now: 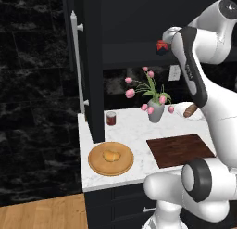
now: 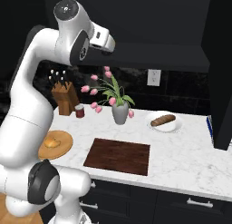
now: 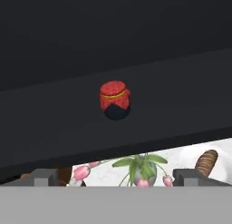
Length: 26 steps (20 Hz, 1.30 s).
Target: From the different types of pastries on the counter, select a croissant and place it on the cutting board. Then retrieve a jar of jam from the cabinet and place it alongside the croissant on the cutting board.
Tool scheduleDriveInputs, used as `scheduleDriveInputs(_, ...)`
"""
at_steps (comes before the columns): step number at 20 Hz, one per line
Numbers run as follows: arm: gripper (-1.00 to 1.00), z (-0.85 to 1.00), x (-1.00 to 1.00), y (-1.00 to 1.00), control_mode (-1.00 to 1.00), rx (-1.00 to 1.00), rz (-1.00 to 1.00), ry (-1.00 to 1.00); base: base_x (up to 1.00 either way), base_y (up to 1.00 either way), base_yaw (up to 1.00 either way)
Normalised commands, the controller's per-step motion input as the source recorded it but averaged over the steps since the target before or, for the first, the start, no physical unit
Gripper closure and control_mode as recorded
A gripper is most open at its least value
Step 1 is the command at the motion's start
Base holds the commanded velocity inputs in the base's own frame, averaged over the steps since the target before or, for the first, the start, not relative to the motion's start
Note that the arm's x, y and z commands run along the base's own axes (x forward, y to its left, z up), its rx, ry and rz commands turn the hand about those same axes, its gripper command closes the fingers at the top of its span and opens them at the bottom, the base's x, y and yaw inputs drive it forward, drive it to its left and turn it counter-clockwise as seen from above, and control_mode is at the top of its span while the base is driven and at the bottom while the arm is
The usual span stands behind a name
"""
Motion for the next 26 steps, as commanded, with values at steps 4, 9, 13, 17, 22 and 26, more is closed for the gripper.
scheduleDriveInputs(4,-1.0,-0.01,0.29,-0.21,-1.0,0.0,0.2,-0.05,0.0,0.0,0.0)
scheduleDriveInputs(9,-1.0,-0.02,0.5,-0.05,-1.0,0.0,0.16,-0.05,0.0,0.0,0.0)
scheduleDriveInputs(13,-1.0,-0.14,0.48,0.0,-1.0,0.0,0.06,0.0,0.0,0.0,0.0)
scheduleDriveInputs(17,-1.0,-0.01,0.33,0.0,-1.0,-0.02,-0.06,0.06,0.0,0.0,0.0)
scheduleDriveInputs(22,-1.0,0.0,0.23,0.04,-1.0,-0.03,-0.11,0.1,0.0,0.0,0.0)
scheduleDriveInputs(26,-1.0,0.0,0.21,0.12,-1.0,-0.03,-0.11,0.01,0.0,0.0,0.0)
